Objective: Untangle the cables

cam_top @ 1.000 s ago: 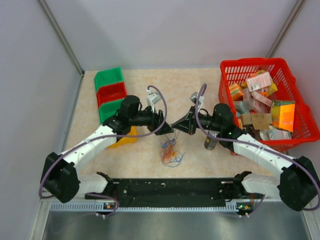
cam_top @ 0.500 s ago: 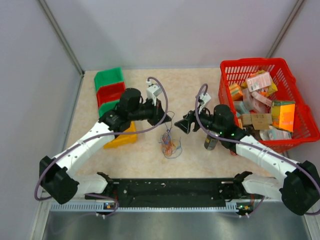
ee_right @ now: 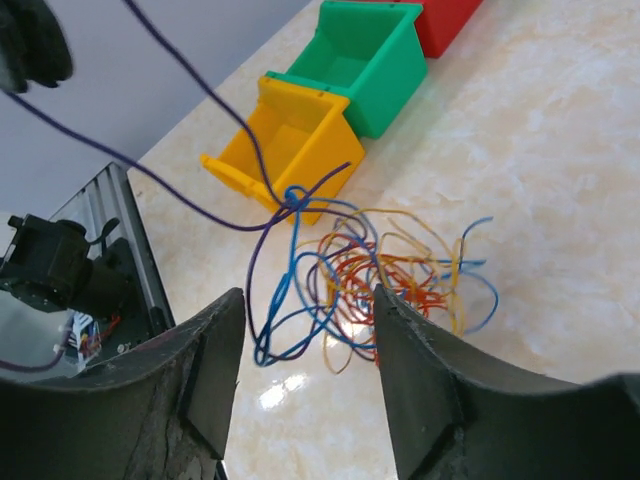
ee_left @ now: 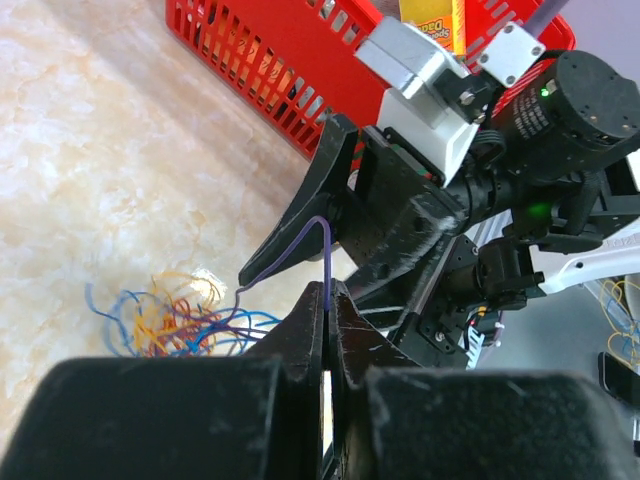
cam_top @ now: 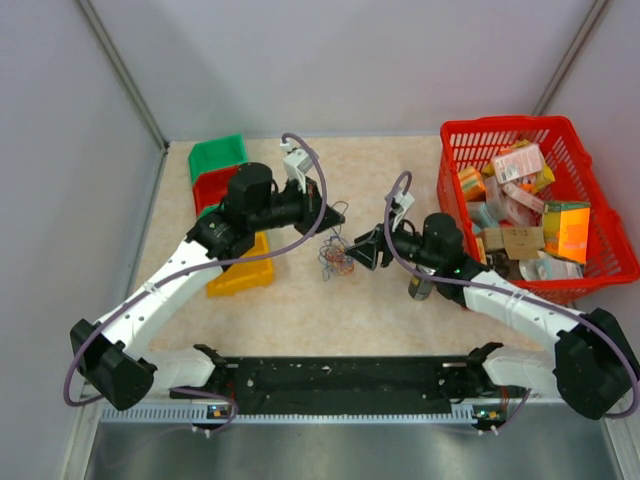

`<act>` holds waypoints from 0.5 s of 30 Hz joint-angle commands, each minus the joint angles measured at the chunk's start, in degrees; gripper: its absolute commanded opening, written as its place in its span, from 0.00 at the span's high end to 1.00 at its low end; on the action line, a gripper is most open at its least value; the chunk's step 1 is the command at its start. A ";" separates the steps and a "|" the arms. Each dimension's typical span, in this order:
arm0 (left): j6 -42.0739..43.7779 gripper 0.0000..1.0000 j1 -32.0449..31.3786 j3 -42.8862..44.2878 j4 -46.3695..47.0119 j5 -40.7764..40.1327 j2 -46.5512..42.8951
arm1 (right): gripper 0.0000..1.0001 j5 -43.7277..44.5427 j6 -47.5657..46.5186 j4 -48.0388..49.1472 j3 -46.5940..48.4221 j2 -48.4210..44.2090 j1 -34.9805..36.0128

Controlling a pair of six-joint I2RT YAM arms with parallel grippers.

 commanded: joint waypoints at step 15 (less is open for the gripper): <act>2.97 1.00 0.04 7.41 -4.83 -12.79 -8.85 | 1.00 25.35 2.78 -9.67 3.68 4.77 0.61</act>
